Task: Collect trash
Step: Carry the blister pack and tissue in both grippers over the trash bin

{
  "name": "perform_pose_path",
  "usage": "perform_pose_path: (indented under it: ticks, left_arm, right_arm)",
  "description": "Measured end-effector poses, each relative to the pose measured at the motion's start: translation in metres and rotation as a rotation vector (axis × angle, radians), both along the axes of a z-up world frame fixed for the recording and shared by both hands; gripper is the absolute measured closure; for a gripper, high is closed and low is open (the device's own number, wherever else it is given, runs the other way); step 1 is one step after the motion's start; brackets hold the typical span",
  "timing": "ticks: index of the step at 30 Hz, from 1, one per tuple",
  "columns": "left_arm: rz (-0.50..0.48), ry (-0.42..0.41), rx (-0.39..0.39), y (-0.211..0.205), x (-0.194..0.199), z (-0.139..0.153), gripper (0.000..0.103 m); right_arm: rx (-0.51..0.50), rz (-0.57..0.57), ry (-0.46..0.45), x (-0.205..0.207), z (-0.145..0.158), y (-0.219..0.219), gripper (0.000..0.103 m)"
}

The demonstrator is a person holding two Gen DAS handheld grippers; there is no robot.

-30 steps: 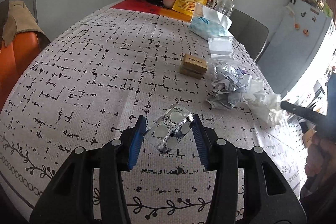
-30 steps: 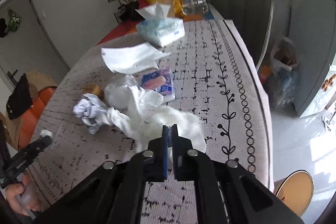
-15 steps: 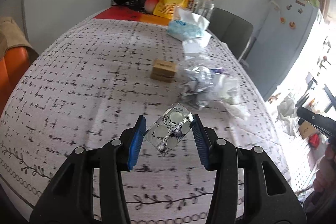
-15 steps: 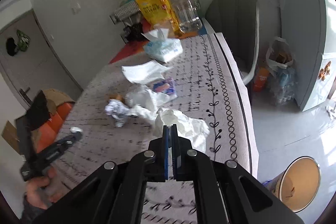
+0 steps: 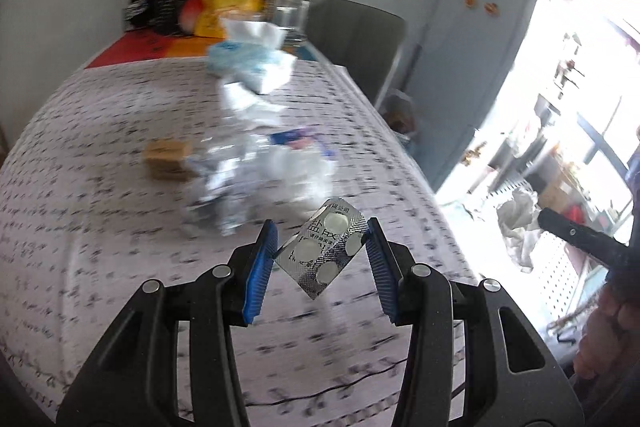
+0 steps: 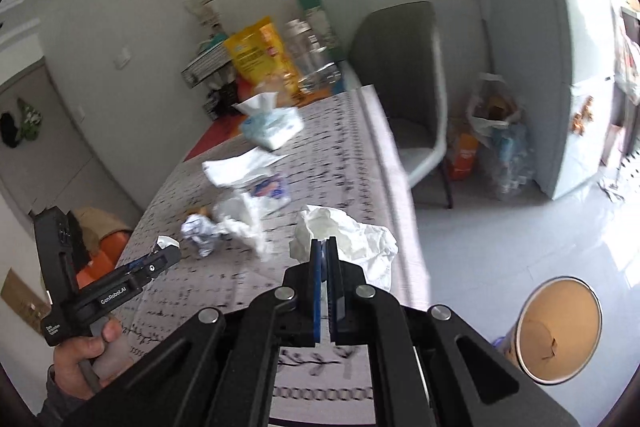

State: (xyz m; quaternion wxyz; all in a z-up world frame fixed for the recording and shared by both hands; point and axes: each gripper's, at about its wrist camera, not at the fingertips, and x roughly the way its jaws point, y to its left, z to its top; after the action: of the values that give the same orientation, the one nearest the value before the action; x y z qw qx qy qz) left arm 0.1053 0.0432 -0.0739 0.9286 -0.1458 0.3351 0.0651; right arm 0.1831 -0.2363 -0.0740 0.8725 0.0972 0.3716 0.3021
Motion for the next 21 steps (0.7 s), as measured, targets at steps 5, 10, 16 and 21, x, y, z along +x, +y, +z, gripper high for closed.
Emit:
perform_pose_path:
  ticks: [5,10,16,21]
  left_arm:
    - [-0.093,-0.005,0.006,-0.040,0.029,0.005,0.057]
    - [-0.174,0.000,0.020,-0.083,0.061,0.005,0.057]
    - [-0.246,0.025,0.028,-0.131,0.093,0.002,0.057]
    - [-0.314,0.031,0.011,-0.176,0.122,-0.003,0.057]
  right_arm:
    - [0.007,-0.075,0.011,0.010,-0.008,-0.035,0.100]
    - [0.018,-0.146,0.019,0.017,-0.016,-0.074,0.100]
    - [0.003,-0.237,0.021,0.029,-0.031,-0.122,0.100]
    - [-0.018,-0.323,0.068,0.047,-0.060,-0.161,0.100]
